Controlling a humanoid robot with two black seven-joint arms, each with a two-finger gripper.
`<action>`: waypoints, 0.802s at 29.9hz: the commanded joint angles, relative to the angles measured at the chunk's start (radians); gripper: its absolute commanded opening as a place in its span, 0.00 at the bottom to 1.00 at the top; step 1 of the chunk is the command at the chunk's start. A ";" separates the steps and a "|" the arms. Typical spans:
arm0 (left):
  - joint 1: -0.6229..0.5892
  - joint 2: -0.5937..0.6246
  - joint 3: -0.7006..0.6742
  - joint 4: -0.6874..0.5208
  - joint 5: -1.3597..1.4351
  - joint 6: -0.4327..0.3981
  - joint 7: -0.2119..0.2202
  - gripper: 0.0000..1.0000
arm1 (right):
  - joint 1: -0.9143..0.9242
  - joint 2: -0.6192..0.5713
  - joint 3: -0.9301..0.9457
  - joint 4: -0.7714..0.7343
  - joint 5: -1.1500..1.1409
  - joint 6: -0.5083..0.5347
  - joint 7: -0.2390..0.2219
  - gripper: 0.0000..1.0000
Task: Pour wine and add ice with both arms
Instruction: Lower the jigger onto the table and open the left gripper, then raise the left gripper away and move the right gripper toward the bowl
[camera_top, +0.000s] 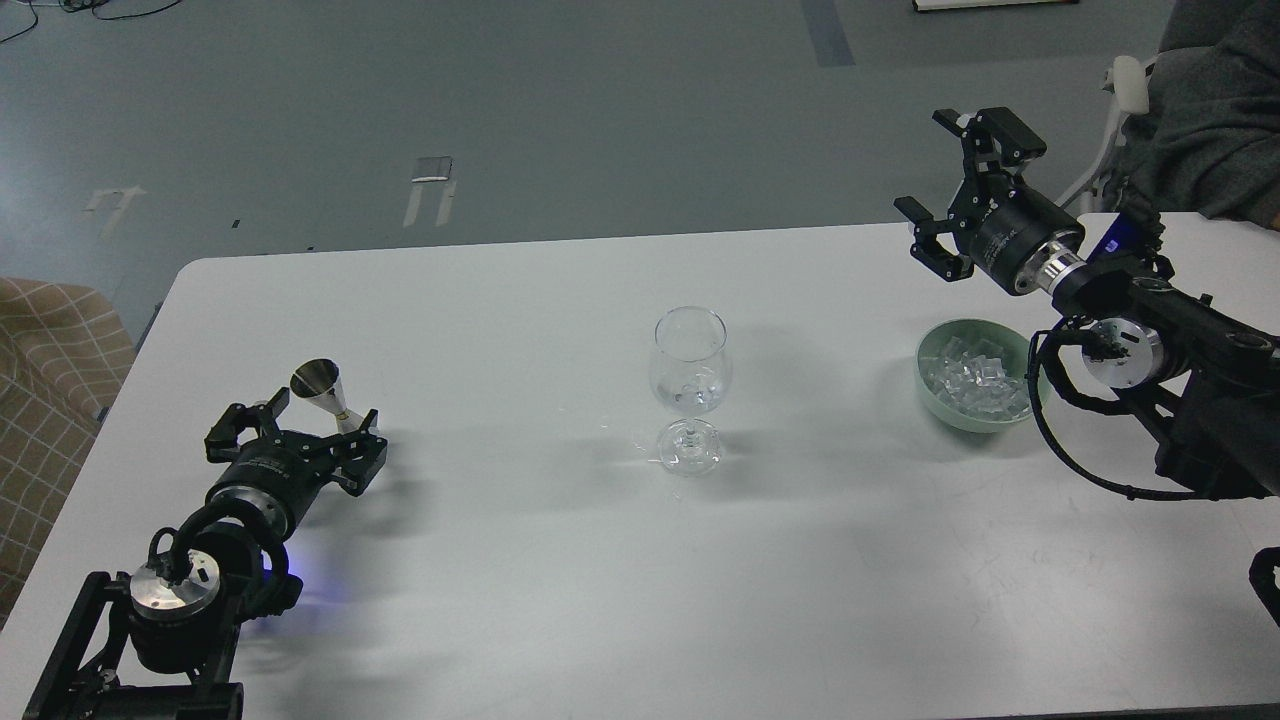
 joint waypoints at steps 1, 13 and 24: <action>0.040 0.014 -0.015 -0.037 -0.001 -0.003 0.030 0.97 | -0.002 0.000 0.000 0.000 0.000 0.000 0.000 1.00; 0.149 0.064 -0.145 -0.117 0.001 -0.043 0.115 0.97 | -0.002 -0.004 0.000 0.003 0.000 0.000 0.000 1.00; 0.088 0.304 -0.175 -0.093 0.234 -0.376 -0.005 0.97 | -0.002 -0.122 -0.005 0.141 -0.031 0.000 0.000 1.00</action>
